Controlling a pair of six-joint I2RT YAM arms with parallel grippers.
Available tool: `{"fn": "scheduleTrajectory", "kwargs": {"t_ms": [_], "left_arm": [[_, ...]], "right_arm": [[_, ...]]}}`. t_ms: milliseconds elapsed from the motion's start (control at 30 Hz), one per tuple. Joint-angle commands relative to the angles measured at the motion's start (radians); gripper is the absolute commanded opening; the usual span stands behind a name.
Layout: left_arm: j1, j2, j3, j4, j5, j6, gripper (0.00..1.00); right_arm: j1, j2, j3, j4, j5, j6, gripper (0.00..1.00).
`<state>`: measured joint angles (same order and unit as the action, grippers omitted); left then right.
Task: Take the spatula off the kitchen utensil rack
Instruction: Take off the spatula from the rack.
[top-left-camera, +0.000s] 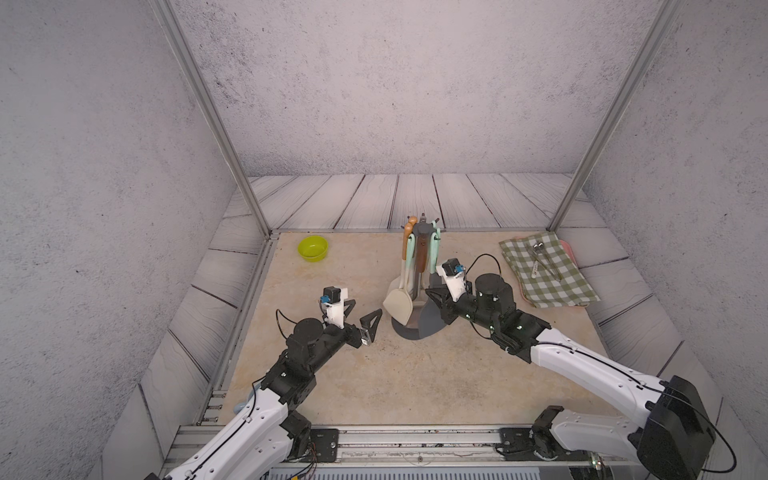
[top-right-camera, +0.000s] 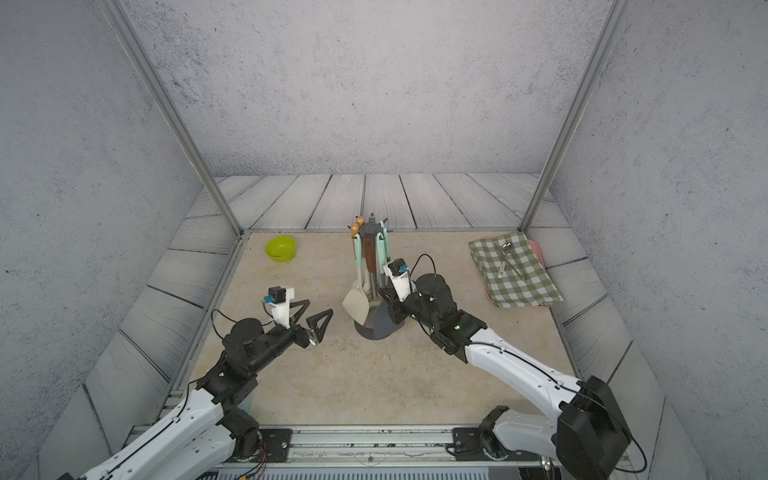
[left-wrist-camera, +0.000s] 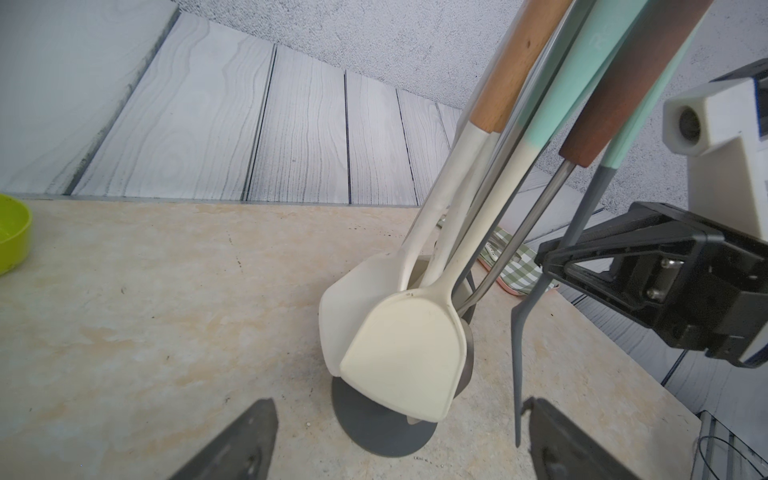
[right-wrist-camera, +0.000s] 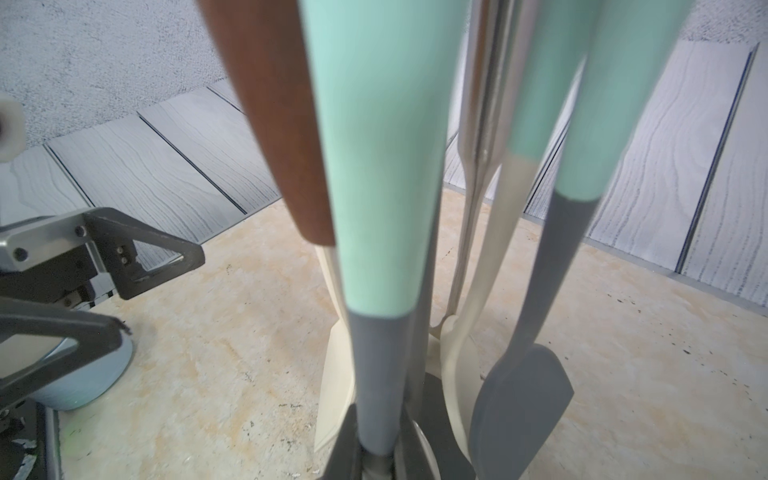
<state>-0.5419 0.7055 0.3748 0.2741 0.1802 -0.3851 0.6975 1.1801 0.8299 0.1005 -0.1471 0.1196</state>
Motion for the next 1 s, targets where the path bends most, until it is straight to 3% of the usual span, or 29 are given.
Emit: {"fn": "scheduleTrajectory", "kwargs": {"t_ms": [0,467,967], "left_arm": [[-0.009,0.007,-0.004,0.03,0.008,-0.001,0.96],[-0.019,0.035,-0.003,0.046,0.012,0.0,0.96],[-0.025,0.044,0.003,0.044,0.007,0.003,0.96]], "right_arm": [[0.0,-0.067,0.022,0.024,0.022,-0.003,0.0],[0.001,-0.221,0.007,-0.086,0.021,0.024,0.0],[0.001,-0.299,0.136,-0.32,-0.02,0.107,0.0]]}}
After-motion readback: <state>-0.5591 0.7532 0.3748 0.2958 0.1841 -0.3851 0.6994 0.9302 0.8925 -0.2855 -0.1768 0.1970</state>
